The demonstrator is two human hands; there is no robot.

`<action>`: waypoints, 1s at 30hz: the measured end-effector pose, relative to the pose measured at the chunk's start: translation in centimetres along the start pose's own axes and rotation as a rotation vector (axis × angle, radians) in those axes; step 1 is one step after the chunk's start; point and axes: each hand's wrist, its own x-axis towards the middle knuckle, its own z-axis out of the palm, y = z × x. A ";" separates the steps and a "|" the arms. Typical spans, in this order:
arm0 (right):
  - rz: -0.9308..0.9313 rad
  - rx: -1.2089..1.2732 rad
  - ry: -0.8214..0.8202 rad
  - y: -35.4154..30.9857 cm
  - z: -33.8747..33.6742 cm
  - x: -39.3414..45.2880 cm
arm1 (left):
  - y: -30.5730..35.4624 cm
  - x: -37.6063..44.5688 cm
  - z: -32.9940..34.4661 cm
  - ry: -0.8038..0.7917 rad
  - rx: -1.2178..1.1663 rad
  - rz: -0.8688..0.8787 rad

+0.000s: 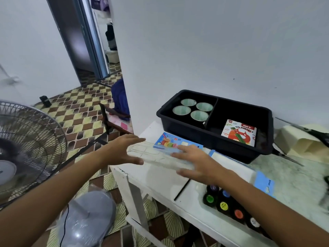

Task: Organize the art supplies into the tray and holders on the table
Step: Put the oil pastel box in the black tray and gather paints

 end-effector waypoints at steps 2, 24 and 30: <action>0.092 0.257 0.079 0.6 -1.6 -2.1 | 2.2 0.8 0.0 0.085 -0.124 0.062; 0.463 0.448 0.517 6.2 -7.5 -18.7 | 21.1 7.9 6.5 0.316 0.387 0.761; 0.302 -0.196 0.180 6.5 -5.4 -20.2 | 22.7 7.6 8.1 -0.086 0.171 0.593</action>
